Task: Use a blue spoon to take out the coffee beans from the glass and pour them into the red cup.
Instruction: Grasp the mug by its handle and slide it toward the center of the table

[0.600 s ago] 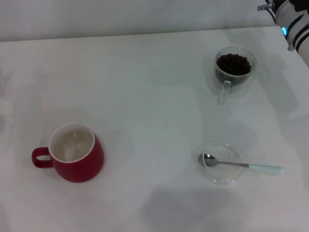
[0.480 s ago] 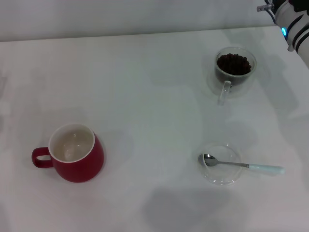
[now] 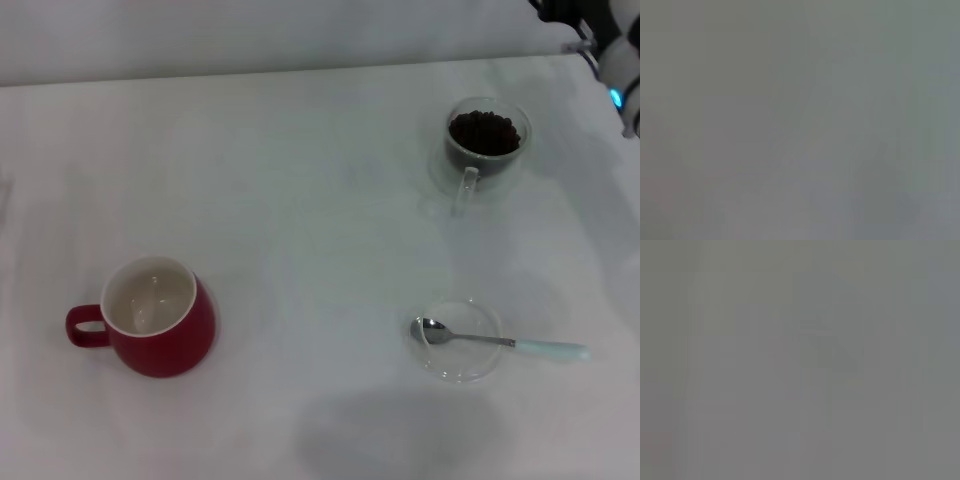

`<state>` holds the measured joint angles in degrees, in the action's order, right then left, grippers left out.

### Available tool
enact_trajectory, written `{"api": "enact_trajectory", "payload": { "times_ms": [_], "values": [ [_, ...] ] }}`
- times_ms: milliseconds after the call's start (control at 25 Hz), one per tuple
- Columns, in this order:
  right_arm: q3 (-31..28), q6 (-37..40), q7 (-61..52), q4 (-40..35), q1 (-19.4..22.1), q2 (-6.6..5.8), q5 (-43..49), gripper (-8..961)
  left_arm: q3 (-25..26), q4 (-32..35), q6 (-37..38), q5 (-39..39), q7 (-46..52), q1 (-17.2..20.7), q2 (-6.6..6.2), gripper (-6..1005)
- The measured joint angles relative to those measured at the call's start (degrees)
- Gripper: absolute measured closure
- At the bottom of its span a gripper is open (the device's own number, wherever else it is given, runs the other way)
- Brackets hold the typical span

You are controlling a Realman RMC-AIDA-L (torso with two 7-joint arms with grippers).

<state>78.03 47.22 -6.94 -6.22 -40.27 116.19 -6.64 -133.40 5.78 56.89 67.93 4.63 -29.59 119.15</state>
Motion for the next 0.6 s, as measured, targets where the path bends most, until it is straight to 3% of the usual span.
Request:
{"api": "enact_trajectory", "payload": {
  "times_ms": [240,600],
  "values": [
    [0.5,1.2,-1.5,-0.3,3.2,0.00,0.0,85,-0.2,6.3,6.1,-4.9,-0.2,6.7,0.16,123],
    [7.5,7.6,-6.4,-0.6,7.1,-0.35,0.1,85,-1.0,11.7,11.5,-11.3,-0.2,14.0,0.33,123]
  ]
}}
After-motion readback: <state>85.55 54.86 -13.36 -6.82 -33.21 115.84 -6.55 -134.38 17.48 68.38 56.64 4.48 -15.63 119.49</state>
